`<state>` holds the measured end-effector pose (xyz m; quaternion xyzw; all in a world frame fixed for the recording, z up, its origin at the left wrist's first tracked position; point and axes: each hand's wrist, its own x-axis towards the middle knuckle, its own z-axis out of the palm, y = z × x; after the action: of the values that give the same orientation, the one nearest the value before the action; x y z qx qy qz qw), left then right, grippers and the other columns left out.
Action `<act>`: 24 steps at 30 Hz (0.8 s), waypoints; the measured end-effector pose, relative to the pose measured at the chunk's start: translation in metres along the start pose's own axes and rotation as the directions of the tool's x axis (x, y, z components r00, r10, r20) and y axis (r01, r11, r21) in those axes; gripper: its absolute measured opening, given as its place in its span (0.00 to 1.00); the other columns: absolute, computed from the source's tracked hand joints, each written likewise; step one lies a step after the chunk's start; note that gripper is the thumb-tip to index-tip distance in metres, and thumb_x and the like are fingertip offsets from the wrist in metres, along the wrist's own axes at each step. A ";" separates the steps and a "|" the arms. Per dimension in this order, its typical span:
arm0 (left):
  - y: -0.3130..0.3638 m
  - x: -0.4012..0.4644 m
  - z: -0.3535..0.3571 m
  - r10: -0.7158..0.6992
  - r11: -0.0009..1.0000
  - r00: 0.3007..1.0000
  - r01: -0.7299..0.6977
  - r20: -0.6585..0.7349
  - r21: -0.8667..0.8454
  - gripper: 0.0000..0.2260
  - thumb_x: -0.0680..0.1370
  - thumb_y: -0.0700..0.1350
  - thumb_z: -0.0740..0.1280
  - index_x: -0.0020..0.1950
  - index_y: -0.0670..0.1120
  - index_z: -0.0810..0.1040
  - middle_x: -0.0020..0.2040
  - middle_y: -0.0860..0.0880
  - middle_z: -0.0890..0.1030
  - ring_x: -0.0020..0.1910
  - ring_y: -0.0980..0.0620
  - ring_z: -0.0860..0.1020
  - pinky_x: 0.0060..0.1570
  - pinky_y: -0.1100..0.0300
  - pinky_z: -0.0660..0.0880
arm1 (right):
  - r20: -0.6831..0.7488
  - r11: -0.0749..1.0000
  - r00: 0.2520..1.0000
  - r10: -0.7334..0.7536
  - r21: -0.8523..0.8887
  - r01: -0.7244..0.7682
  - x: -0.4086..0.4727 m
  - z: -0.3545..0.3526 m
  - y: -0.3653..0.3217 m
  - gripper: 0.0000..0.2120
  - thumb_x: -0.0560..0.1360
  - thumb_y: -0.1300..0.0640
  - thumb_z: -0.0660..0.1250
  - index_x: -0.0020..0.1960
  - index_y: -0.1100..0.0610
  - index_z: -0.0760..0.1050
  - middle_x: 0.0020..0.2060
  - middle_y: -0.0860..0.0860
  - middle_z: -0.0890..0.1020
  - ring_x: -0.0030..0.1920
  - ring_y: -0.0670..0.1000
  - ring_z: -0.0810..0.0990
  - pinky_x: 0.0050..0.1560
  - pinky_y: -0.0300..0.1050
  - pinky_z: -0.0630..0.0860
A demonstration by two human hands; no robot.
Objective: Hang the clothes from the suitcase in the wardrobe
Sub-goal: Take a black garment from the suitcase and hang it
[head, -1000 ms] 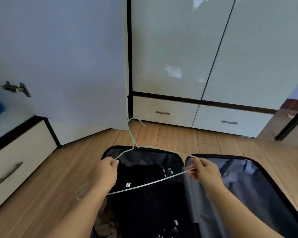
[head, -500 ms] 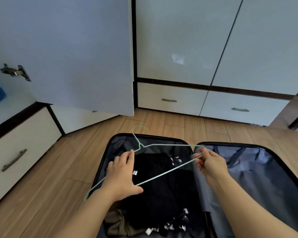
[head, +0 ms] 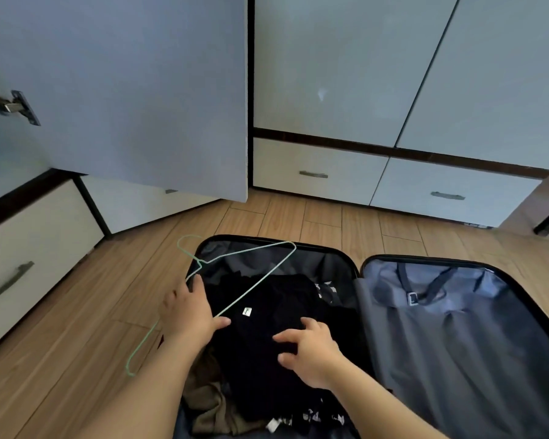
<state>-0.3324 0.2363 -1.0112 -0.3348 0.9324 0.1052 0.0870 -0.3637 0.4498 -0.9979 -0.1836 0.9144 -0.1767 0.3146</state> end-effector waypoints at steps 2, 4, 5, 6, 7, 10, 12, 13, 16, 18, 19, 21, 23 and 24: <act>-0.002 -0.001 0.003 0.001 1.000 1.000 -0.002 0.014 0.020 0.51 0.67 0.64 0.74 0.79 0.49 0.47 0.77 0.43 0.56 0.74 0.43 0.60 0.71 0.50 0.61 | 0.048 0.992 0.999 0.010 -0.130 -0.004 0.002 0.009 -0.001 0.23 0.79 0.45 0.62 0.73 0.38 0.62 0.78 0.57 0.45 0.77 0.58 0.43 0.75 0.54 0.51; -0.002 -0.001 0.003 0.011 0.999 1.000 -0.011 0.008 0.030 0.53 0.66 0.62 0.75 0.79 0.50 0.45 0.77 0.42 0.54 0.75 0.43 0.58 0.72 0.50 0.59 | 0.089 0.983 0.995 0.048 -0.181 -0.031 0.006 0.015 0.004 0.25 0.79 0.44 0.61 0.74 0.36 0.59 0.78 0.57 0.42 0.77 0.58 0.39 0.75 0.56 0.47; -0.002 -0.002 0.004 0.030 0.999 1.000 -0.030 0.000 0.035 0.53 0.66 0.61 0.75 0.79 0.51 0.44 0.78 0.42 0.51 0.76 0.42 0.56 0.73 0.50 0.58 | 0.116 0.980 0.991 0.066 -0.195 -0.043 0.008 0.017 0.007 0.25 0.79 0.44 0.60 0.74 0.37 0.57 0.78 0.56 0.43 0.77 0.57 0.39 0.75 0.57 0.46; -0.003 -0.004 0.004 0.051 0.998 0.999 -0.050 -0.006 0.043 0.53 0.67 0.60 0.75 0.79 0.51 0.43 0.78 0.42 0.48 0.77 0.42 0.53 0.74 0.49 0.56 | 0.137 0.976 0.988 0.070 -0.216 -0.039 0.008 0.018 0.010 0.26 0.80 0.45 0.59 0.75 0.39 0.56 0.78 0.54 0.45 0.77 0.56 0.40 0.75 0.57 0.46; -0.003 -0.005 0.006 0.066 0.996 0.998 -0.066 -0.010 0.057 0.52 0.68 0.59 0.75 0.79 0.51 0.42 0.79 0.42 0.46 0.77 0.42 0.50 0.75 0.49 0.53 | 0.137 0.973 0.989 0.061 -0.229 -0.029 0.010 0.020 0.015 0.26 0.80 0.46 0.59 0.76 0.42 0.56 0.78 0.51 0.49 0.78 0.55 0.44 0.75 0.56 0.47; -0.001 -0.009 0.007 0.102 0.992 0.995 -0.102 -0.006 0.074 0.52 0.69 0.59 0.75 0.79 0.52 0.41 0.79 0.42 0.43 0.78 0.42 0.46 0.75 0.49 0.51 | -0.020 1.000 1.000 -0.007 -0.023 0.007 0.014 0.020 0.024 0.18 0.80 0.50 0.61 0.69 0.48 0.71 0.67 0.45 0.71 0.70 0.48 0.67 0.71 0.45 0.61; 0.004 -0.009 0.003 0.139 0.990 0.990 -0.138 -0.030 0.014 0.49 0.70 0.57 0.74 0.79 0.51 0.44 0.79 0.43 0.45 0.78 0.43 0.48 0.75 0.50 0.52 | -0.144 0.970 0.989 0.030 0.242 0.006 0.013 0.011 0.028 0.06 0.76 0.55 0.68 0.51 0.47 0.81 0.48 0.43 0.80 0.52 0.41 0.78 0.56 0.32 0.71; 0.008 -0.009 -0.001 0.156 0.987 0.987 -0.157 -0.039 -0.022 0.48 0.70 0.56 0.74 0.79 0.50 0.46 0.79 0.43 0.48 0.78 0.44 0.51 0.75 0.51 0.55 | -0.183 0.940 0.981 0.068 0.342 -0.001 0.009 0.004 0.030 0.06 0.74 0.57 0.71 0.43 0.46 0.81 0.40 0.43 0.81 0.42 0.39 0.78 0.47 0.29 0.72; 0.019 -0.009 -0.012 0.251 0.967 0.967 -0.249 0.030 -0.061 0.43 0.71 0.55 0.74 0.78 0.48 0.55 0.77 0.47 0.59 0.74 0.47 0.62 0.71 0.54 0.63 | -0.208 0.801 0.961 0.183 0.598 -0.023 -0.001 -0.017 0.039 0.09 0.68 0.63 0.75 0.35 0.51 0.81 0.29 0.47 0.80 0.29 0.43 0.75 0.32 0.31 0.71; 0.026 -0.016 -0.016 0.309 0.948 0.937 -0.318 0.163 0.031 0.40 0.71 0.55 0.74 0.77 0.49 0.58 0.76 0.48 0.62 0.73 0.47 0.63 0.70 0.53 0.64 | -0.159 0.635 0.970 0.186 0.773 0.005 -0.012 -0.038 0.038 0.06 0.69 0.68 0.72 0.39 0.58 0.81 0.28 0.51 0.78 0.28 0.46 0.72 0.33 0.35 0.71; 0.028 -0.020 -0.017 0.309 0.938 0.922 -0.336 0.233 0.084 0.40 0.71 0.55 0.74 0.77 0.50 0.58 0.76 0.48 0.62 0.73 0.47 0.63 0.70 0.52 0.64 | -0.139 0.538 0.975 0.172 0.843 0.025 -0.017 -0.052 0.036 0.06 0.69 0.70 0.70 0.41 0.61 0.80 0.30 0.53 0.77 0.29 0.47 0.71 0.35 0.38 0.71; 0.033 -0.027 -0.019 0.293 0.942 0.911 -0.327 0.292 0.076 0.35 0.73 0.53 0.72 0.76 0.50 0.61 0.75 0.48 0.63 0.72 0.46 0.65 0.71 0.52 0.63 | -0.159 0.413 0.981 0.113 0.905 0.099 -0.030 -0.085 0.033 0.07 0.71 0.72 0.67 0.43 0.62 0.79 0.31 0.53 0.77 0.31 0.48 0.72 0.39 0.40 0.72; 0.044 -0.031 -0.032 0.293 0.952 0.937 -0.268 0.190 -0.148 0.24 0.77 0.51 0.67 0.72 0.47 0.69 0.69 0.47 0.72 0.67 0.47 0.72 0.65 0.56 0.69 | -0.219 0.311 0.976 -0.013 0.926 0.212 -0.046 -0.118 0.026 0.08 0.71 0.73 0.66 0.43 0.61 0.78 0.31 0.52 0.78 0.33 0.47 0.75 0.39 0.40 0.75; 0.051 -0.033 -0.044 0.276 0.923 0.954 -0.227 0.122 -0.312 0.17 0.79 0.51 0.64 0.66 0.46 0.75 0.64 0.47 0.77 0.62 0.47 0.75 0.60 0.58 0.71 | -0.252 0.235 0.964 -0.088 0.935 0.266 -0.054 -0.131 0.021 0.09 0.69 0.73 0.66 0.42 0.61 0.79 0.32 0.52 0.79 0.34 0.48 0.77 0.39 0.40 0.78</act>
<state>-0.3444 0.2837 -0.9544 -0.2115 0.9311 0.2804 0.0980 -0.4132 0.5195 -0.8827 -0.0428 0.6102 -0.7434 0.2707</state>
